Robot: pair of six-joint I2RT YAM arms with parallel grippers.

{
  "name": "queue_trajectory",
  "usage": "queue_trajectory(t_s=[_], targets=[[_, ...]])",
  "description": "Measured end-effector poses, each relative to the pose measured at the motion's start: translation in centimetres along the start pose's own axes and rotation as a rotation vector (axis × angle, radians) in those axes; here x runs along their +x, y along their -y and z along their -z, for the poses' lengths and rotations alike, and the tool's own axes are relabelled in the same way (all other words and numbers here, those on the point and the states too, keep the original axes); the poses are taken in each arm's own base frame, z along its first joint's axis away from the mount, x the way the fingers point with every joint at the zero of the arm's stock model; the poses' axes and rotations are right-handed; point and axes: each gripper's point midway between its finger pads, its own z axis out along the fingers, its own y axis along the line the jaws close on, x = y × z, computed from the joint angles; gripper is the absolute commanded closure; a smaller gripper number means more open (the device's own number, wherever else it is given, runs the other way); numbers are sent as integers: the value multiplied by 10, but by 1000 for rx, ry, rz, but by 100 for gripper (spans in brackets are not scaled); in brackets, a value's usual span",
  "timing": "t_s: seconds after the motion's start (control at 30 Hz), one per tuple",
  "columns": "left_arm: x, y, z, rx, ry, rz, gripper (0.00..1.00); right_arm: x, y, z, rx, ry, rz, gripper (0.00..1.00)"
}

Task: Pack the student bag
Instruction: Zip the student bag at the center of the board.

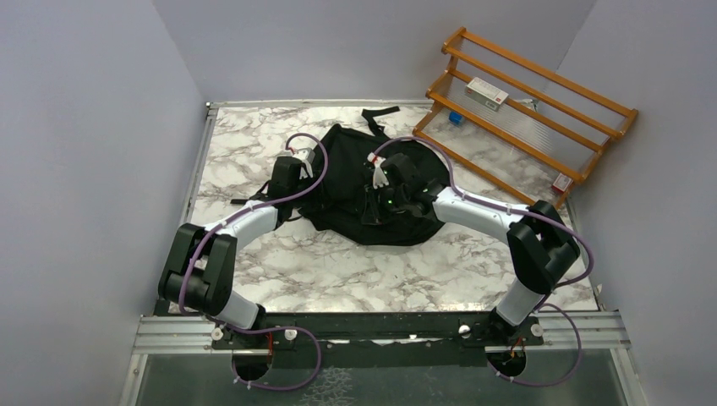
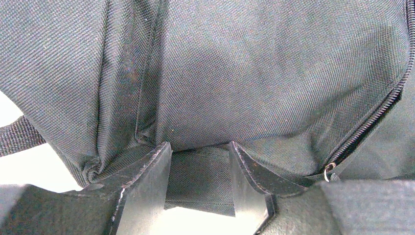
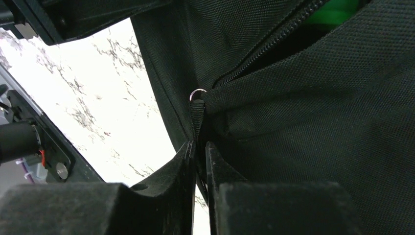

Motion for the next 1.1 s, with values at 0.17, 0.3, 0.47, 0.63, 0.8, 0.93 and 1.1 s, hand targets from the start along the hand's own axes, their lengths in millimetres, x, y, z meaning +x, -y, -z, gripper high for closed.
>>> queue_trajectory(t_s=[0.17, 0.3, 0.47, 0.63, 0.8, 0.93, 1.1], targets=[[0, 0, -1, 0, 0, 1, 51, 0, -1, 0, -2, -1, -7, 99], [0, 0, -1, 0, 0, 2, 51, -1, -2, 1, -2, 3, -23, 99], [0, 0, -1, 0, 1, 2, 51, -10, -7, 6, -12, 27, -30, 99], [-1, 0, -1, 0, 2, 2, 51, -30, -16, 13, -31, 73, -42, 100], [-1, 1, 1, 6, 14, -1, 49, -41, -14, 16, -35, 99, -101, 100], [-1, 4, 10, 27, 38, -10, 39, -55, -4, 20, -39, 137, -191, 99], [-11, 14, 23, 61, 82, -32, 29, -65, 5, 19, -37, 166, -253, 99]])
